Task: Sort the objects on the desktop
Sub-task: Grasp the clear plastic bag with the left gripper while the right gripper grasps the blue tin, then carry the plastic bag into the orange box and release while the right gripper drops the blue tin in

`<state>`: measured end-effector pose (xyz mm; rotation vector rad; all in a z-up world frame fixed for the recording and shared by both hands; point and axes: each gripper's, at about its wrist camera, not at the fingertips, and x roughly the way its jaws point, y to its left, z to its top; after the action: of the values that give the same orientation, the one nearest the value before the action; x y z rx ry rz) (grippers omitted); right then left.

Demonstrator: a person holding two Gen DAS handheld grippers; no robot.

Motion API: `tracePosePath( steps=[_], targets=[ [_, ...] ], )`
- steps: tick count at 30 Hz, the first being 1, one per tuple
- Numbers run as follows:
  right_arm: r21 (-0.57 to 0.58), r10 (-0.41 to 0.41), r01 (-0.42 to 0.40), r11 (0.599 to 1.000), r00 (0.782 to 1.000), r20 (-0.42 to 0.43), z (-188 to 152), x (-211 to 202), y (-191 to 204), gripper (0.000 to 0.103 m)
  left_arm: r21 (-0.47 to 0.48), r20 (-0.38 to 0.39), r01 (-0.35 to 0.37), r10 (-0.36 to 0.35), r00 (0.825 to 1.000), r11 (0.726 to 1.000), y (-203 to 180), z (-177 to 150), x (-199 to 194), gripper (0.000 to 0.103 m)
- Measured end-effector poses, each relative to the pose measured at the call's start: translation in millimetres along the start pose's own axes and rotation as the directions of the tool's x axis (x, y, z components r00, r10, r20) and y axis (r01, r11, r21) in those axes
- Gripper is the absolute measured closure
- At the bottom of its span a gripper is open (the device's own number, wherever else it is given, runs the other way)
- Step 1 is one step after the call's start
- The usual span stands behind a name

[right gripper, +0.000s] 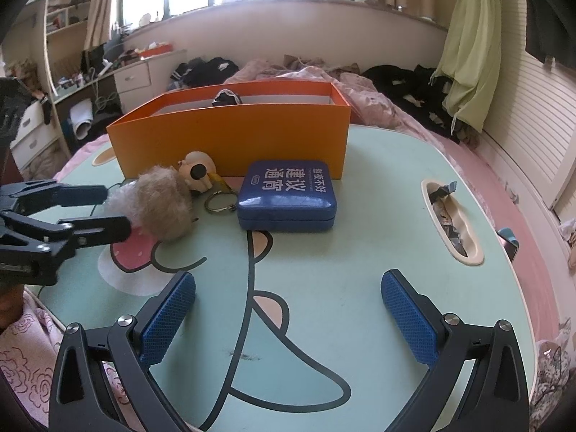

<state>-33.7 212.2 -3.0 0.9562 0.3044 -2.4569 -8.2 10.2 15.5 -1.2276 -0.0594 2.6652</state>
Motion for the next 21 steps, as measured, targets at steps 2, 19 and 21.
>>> tracePosePath(
  steps=[2,19,21],
  targets=[
    [0.004,-0.007,0.007,1.000,1.000,-0.001,1.5,0.2,-1.0,0.000,0.017,-0.012,0.007,-0.007,1.000,1.000,-3.3,1.9,4.4,0.043],
    [0.033,-0.004,0.008,0.999,0.993,-0.117,69.0,31.8,-8.9,0.013,0.001,0.042,0.054,-0.054,0.998,0.999,-2.2,-12.0,-25.4,0.063],
    [0.042,-0.001,0.007,0.999,0.990,-0.142,71.6,41.9,-10.7,0.021,-0.006,0.044,0.055,-0.055,0.998,0.998,-0.2,-12.7,-25.8,0.063]
  ],
)
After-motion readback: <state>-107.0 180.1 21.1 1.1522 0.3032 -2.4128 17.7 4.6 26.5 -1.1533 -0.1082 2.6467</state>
